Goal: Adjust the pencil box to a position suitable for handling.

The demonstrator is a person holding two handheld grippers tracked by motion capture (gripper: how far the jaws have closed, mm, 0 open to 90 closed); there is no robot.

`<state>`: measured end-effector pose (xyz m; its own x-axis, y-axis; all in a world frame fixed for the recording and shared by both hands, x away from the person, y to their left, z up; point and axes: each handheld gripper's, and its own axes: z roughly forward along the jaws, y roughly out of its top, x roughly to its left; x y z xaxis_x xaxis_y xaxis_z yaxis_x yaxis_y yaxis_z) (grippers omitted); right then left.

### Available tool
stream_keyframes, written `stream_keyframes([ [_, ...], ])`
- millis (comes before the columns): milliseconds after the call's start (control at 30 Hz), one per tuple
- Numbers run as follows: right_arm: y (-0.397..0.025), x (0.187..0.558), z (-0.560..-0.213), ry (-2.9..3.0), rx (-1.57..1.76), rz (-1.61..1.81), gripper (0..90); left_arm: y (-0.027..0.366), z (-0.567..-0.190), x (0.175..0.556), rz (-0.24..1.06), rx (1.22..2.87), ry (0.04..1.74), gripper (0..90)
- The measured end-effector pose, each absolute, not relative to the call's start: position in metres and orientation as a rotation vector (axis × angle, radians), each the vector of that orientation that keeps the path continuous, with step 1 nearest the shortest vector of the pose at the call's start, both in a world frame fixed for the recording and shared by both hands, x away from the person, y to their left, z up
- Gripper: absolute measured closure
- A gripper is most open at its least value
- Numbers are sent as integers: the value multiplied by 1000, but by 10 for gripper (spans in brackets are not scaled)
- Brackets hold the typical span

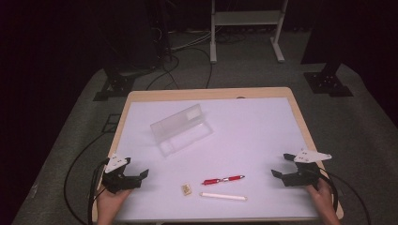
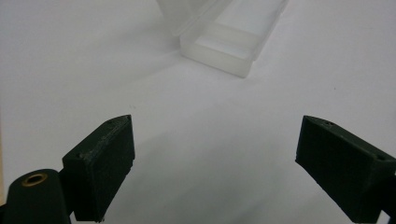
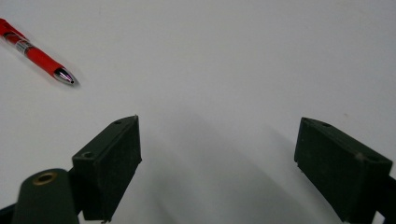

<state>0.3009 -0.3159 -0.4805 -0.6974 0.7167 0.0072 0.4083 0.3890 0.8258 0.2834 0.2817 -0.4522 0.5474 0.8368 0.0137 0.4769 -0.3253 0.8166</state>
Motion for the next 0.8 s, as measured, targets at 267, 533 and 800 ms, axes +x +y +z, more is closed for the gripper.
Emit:
stream_keyframes([
  [267,-316,301,-480,2301,984,1219,138,263,-444,294,563,2006,1005,109],
  [533,-317,301,-480,2297,991,1227,138,241,-435,307,555,2043,939,110],
  [800,-316,301,-480,2301,984,1220,138,221,-427,317,557,2082,879,109],
])
